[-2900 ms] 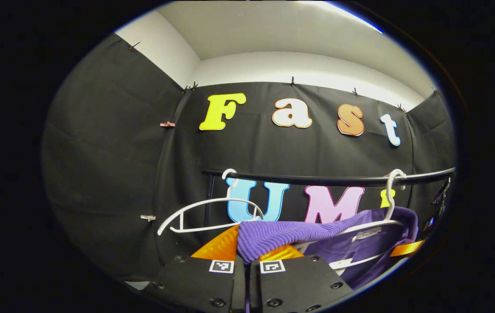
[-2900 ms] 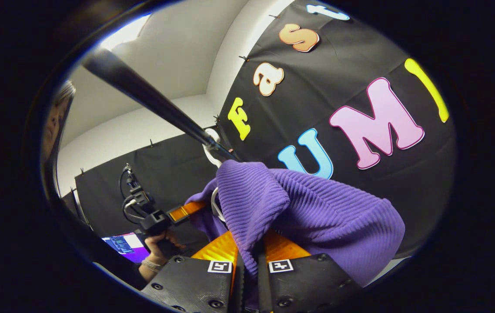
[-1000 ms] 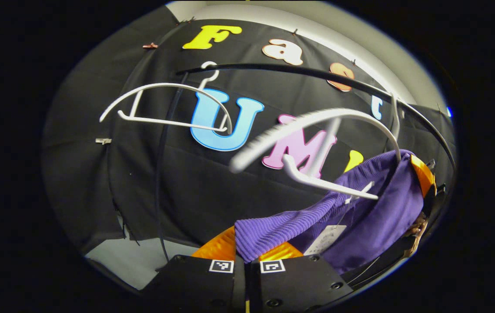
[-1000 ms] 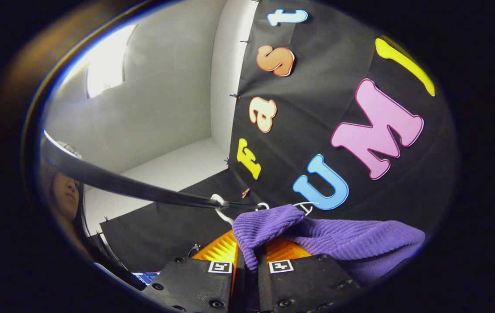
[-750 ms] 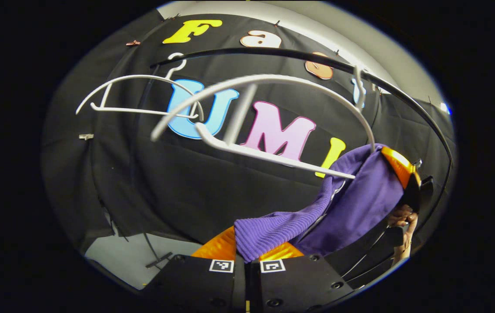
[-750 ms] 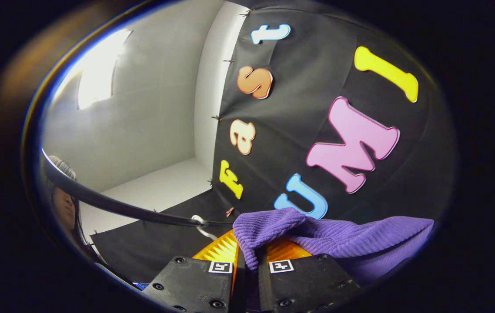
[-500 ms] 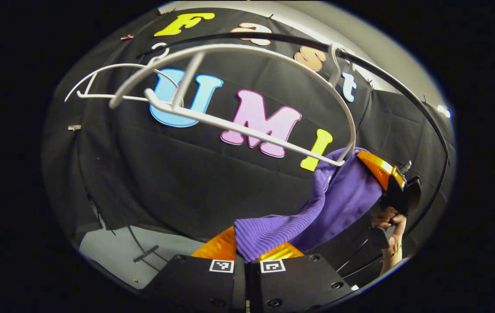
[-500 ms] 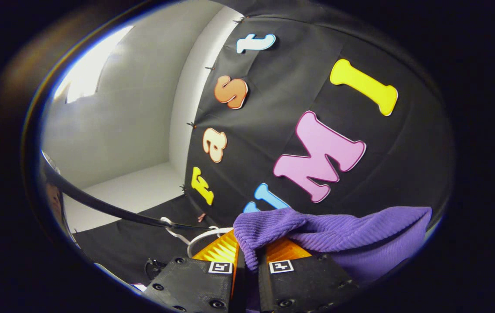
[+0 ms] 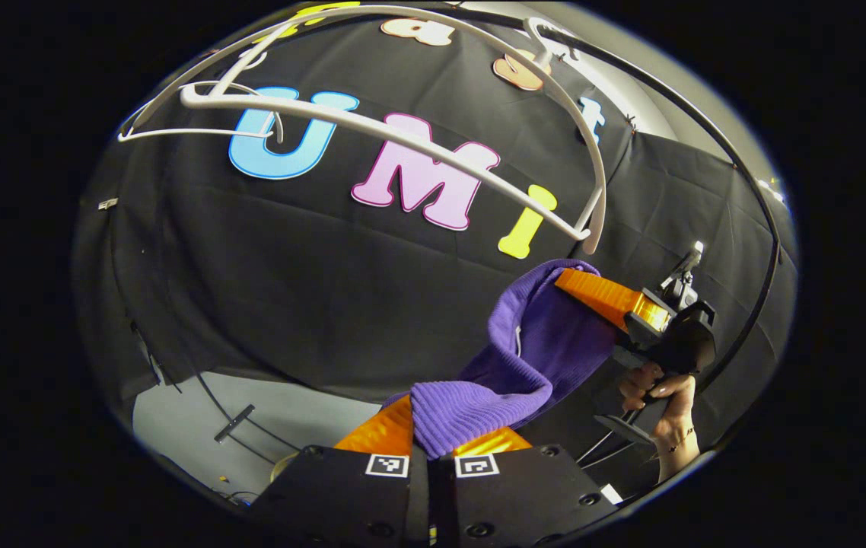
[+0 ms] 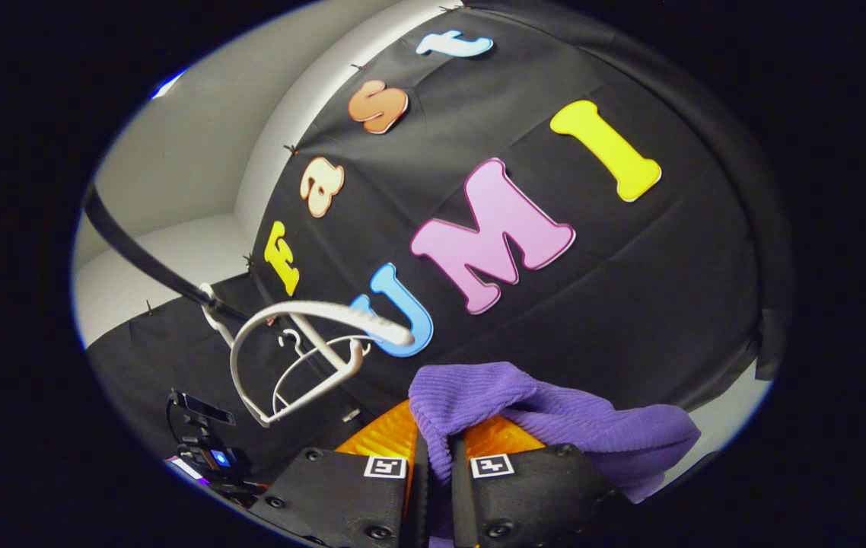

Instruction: Grasp the clothes on the hanger with both hands and then place them into the laundry hamper below.

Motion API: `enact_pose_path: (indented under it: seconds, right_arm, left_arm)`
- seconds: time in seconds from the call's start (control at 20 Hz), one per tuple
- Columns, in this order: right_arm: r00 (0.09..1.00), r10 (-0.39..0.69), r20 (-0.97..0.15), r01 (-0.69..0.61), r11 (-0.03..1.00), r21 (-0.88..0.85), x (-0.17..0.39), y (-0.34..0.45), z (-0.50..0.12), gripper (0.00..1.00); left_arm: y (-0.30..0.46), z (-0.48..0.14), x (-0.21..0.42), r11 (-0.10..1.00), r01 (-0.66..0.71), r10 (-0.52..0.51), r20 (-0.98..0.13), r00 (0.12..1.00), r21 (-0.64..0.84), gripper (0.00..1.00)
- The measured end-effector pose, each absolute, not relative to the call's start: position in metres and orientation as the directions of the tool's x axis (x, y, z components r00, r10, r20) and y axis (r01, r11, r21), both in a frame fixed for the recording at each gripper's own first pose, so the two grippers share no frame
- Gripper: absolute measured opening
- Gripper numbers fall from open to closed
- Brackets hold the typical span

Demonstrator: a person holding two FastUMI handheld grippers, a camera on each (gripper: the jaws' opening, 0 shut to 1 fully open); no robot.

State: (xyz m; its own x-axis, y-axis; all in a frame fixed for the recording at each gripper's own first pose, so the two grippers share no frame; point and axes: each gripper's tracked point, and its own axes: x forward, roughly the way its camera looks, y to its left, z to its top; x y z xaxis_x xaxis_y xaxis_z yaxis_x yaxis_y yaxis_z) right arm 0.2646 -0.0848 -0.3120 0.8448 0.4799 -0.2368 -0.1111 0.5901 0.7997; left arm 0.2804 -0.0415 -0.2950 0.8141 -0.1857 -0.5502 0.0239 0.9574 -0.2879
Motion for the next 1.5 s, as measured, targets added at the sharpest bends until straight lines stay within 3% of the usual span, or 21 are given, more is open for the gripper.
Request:
enact_pose_path:
  seconds: [0.35,0.8,1.05,1.5]
  right_arm:
    - [0.687,0.636,-0.352,-0.176,0.615,0.768,0.208,-0.010,-0.342,0.16]
    - [0.449,0.716,-0.534,-0.316,0.687,0.655,0.124,0.047,-0.370,0.17]
    - [0.333,0.686,-0.646,-0.383,0.725,0.573,0.078,0.054,-0.404,0.16]
    - [0.169,0.525,-0.834,-0.508,0.772,0.382,0.033,0.046,-0.461,0.17]
  left_arm:
    - [-0.026,-0.311,0.258,0.964,-0.040,-0.125,-0.581,0.805,-0.264,0.08]
    - [-0.012,-0.337,0.231,0.965,-0.142,-0.039,-0.661,0.749,-0.218,0.08]
    - [-0.017,-0.346,0.230,0.955,-0.220,0.002,-0.737,0.676,-0.199,0.08]
    - [-0.031,-0.371,0.215,0.939,-0.301,0.001,-0.873,0.488,-0.167,0.08]
